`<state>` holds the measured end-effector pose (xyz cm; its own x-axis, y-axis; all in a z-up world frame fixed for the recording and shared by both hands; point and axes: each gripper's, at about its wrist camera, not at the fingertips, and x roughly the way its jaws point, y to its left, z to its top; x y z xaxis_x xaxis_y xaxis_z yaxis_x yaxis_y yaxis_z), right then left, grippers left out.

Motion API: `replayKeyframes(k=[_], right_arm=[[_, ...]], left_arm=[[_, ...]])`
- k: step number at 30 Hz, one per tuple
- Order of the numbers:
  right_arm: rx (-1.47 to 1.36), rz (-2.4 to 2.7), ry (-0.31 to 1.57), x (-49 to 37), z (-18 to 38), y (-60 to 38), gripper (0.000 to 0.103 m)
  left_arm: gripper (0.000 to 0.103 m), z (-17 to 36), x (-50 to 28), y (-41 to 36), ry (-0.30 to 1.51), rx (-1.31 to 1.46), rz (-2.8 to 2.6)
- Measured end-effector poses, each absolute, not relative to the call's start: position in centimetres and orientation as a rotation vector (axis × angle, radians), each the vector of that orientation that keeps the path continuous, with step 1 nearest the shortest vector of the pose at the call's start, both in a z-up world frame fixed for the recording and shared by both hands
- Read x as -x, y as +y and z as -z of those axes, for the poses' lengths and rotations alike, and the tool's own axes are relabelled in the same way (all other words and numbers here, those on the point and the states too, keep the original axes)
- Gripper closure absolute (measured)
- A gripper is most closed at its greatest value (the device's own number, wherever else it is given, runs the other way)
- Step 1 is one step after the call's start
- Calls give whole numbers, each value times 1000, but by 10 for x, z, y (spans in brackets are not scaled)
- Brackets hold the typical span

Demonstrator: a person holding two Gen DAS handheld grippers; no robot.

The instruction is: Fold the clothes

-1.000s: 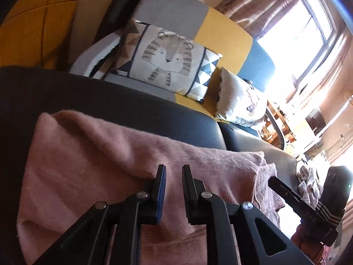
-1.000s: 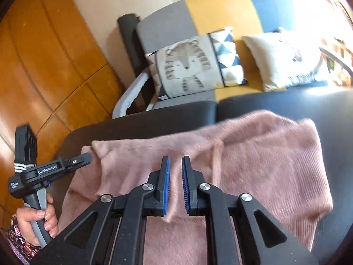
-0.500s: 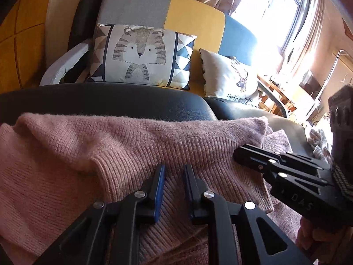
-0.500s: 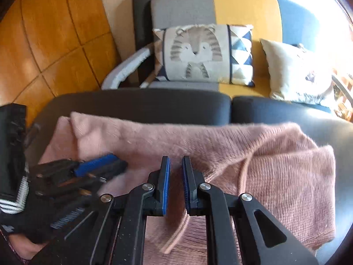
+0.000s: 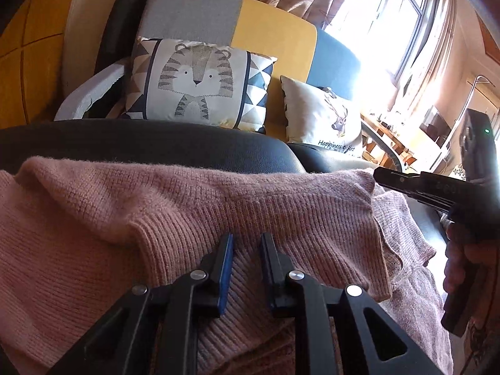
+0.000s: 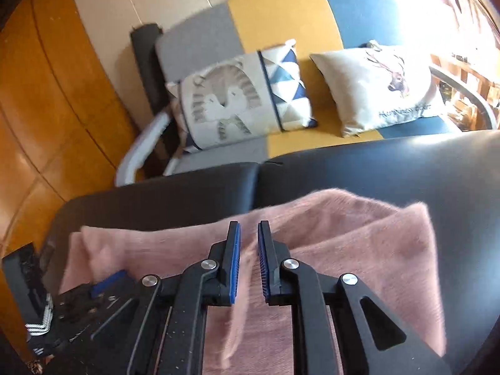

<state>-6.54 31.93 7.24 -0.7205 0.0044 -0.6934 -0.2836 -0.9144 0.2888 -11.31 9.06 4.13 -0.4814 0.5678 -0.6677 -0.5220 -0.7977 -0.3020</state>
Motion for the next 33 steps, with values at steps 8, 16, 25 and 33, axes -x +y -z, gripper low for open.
replayKeyframes(k=[8,16,25,33], right_arm=[[1277,-2658,378,102,-37,324,90],[1163,-2603,588,74,-32,342,78],[1134,-2661,471,100,-51,353,77],[1187,-2500,364,106,-28,363,39]], left_arm=[[85,-40,112,92,-68,1037,-2275],[85,-39,114,89,-85,1034,-2267],[85,-38,114,89,-98,1032,-2264],[85,-37,115,87,-128,1031,-2250]])
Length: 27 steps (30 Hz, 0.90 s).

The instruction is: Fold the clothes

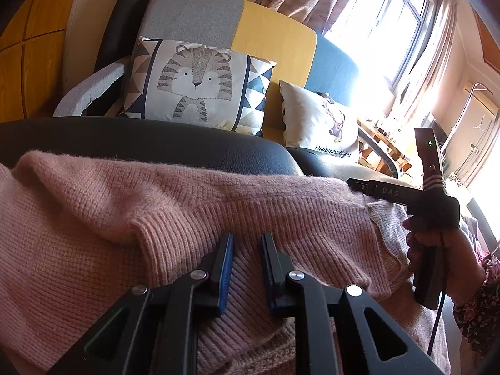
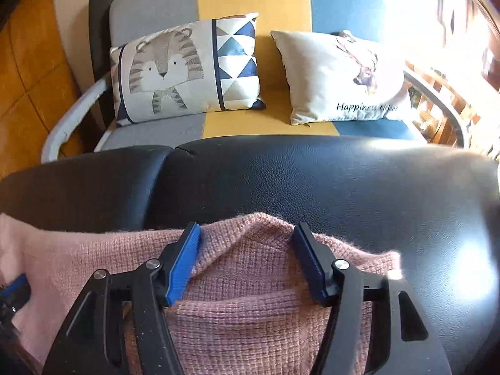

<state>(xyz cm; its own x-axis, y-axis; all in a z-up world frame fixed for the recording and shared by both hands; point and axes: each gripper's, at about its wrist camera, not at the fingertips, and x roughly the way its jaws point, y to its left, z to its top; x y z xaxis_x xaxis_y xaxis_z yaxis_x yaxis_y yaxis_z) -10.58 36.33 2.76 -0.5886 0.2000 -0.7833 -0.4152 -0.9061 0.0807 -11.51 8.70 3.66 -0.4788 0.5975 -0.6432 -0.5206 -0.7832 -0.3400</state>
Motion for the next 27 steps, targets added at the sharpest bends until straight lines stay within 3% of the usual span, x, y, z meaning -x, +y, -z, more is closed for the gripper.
replayKeyframes(k=[3,4,8,11,13,18,23,27], right_arm=[[1213,-2465,359,107,-33,362,40],[1213,-2451,372,106,-38,360,46],[1030,-2702,582,79,-77,314,56],[1034,-2869,491,72,-91,257,65],[1117,-2903,398,78,-86,228,81],[1236,-2795,356,85,-37,210,84],[1137,-2827,192,81,-33,194,84],[1128,-2848,234,81,-32,199,84]], left_arm=[[85,-36,116,87,-139,1030,-2245],[85,-36,116,86,-142,1029,-2244],[85,-35,116,85,-158,1028,-2237],[85,-35,117,85,-167,1028,-2234],[85,-34,117,84,-176,1027,-2230],[85,-32,121,76,-252,1036,-2190],[85,-33,129,56,-404,1088,-2118],[85,-51,135,17,-411,1074,-2240]])
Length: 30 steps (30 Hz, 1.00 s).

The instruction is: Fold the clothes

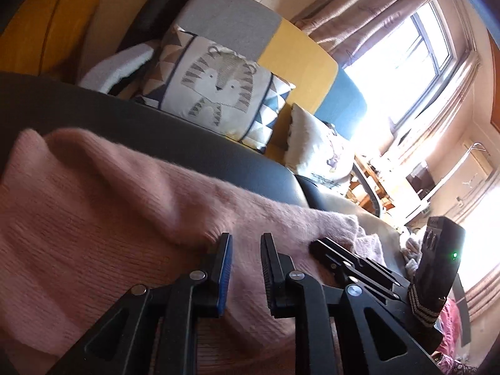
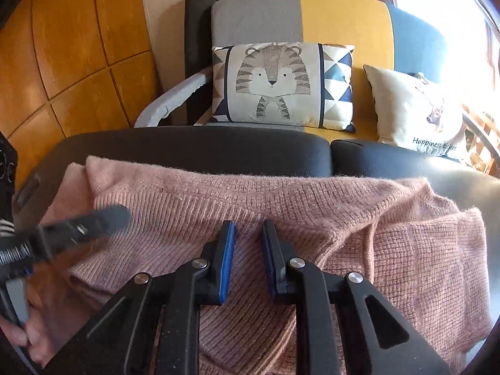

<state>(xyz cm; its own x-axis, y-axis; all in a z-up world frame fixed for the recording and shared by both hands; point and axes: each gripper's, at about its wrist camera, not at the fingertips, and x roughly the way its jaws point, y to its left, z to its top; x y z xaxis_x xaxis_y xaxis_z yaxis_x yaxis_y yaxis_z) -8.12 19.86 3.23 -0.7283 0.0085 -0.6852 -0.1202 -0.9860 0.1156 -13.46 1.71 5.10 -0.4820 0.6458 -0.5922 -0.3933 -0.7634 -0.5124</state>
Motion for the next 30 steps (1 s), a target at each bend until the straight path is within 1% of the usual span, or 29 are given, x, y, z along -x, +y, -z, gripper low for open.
replayKeyframes(k=[1,2,4,7,11,13,16,18,23,24,28,30], right_arm=[[1127,-2849,237,83,-32,200,84],[1126,-2851,240,84,-32,202,84],[1123,-2849,231,78,-34,199,84],[1117,-2853,238,76,-33,200,84],[1113,-2867,282,75,-32,204,84],[1111,-2863,264,75,-32,202,84],[1108,-2854,219,76,-32,198,85],[1108,-2855,222,76,-32,198,84],[1105,-2856,221,75,-32,198,84],[1104,-2855,216,75,-32,197,84],[1103,-2856,216,75,-32,197,84],[1103,-2857,220,75,-32,197,84]], left_arm=[[81,-55,138,7,-366,1077,-2297],[80,-57,143,-2,-303,1099,-2361],[80,-54,158,-18,-228,1168,-2416],[80,-41,184,-27,-186,1320,-2375],[80,-45,206,-18,-135,1287,-2339],[80,-46,217,-10,-118,1262,-2342],[80,-41,226,0,46,1254,-2468],[80,-34,231,-4,91,1238,-2553],[79,-29,233,-19,11,1196,-2595],[79,-29,234,-19,18,1200,-2595],[79,-37,232,-27,146,1236,-2662],[79,-43,234,-41,91,1287,-2701]])
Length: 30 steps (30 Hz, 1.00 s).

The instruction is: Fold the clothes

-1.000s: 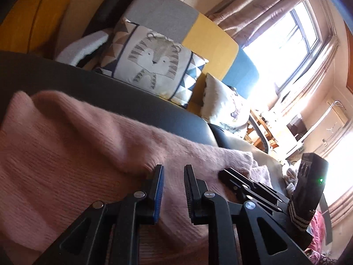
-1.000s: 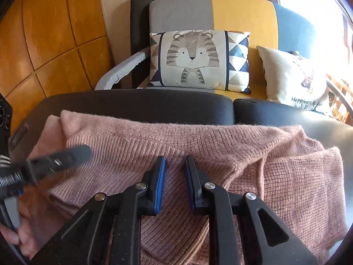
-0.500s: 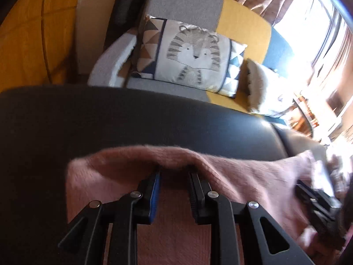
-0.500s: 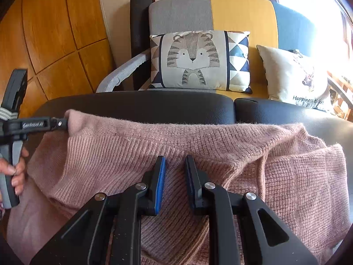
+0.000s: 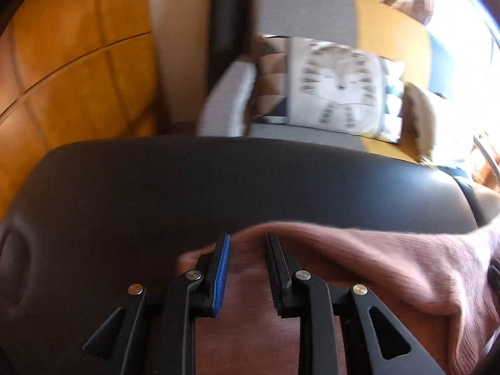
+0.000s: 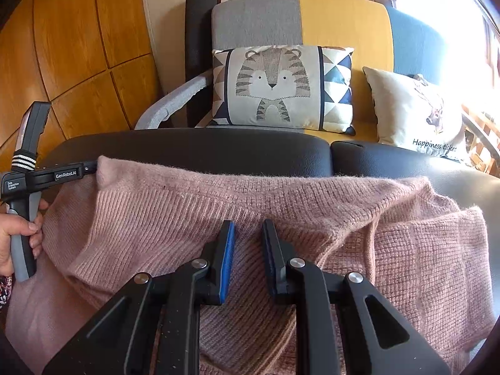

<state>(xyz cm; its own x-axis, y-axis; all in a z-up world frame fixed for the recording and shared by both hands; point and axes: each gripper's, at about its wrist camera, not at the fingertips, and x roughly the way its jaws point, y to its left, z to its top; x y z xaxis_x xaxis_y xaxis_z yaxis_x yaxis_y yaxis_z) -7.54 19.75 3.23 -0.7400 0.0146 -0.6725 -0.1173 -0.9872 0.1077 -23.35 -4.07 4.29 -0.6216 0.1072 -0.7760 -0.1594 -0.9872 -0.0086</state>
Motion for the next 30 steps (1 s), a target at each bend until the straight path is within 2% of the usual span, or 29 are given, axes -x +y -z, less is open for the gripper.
replayKeyframes(k=[3,10,15,16,22,26,30], right_arm=[[1101,-2860,223,75,-32,198,84],[1101,-2859,219,76,-32,197,84],[1100,-2858,222,77,-32,197,84],[1099,-2859,223,77,-32,197,84],[1099,-2863,231,77,-32,199,84],[1102,-2868,238,76,-32,199,84],[1103,-2864,212,76,-31,197,84]], left_arm=[[79,-62,223,-58,-81,1230,-2741],[79,-86,181,13,-17,1008,-2555],[79,-53,181,57,241,1116,-2504],[76,-46,184,56,266,1137,-2499],[75,-40,205,27,177,1136,-2537],[75,-31,209,13,51,1137,-2543],[75,-32,208,16,121,1148,-2553]])
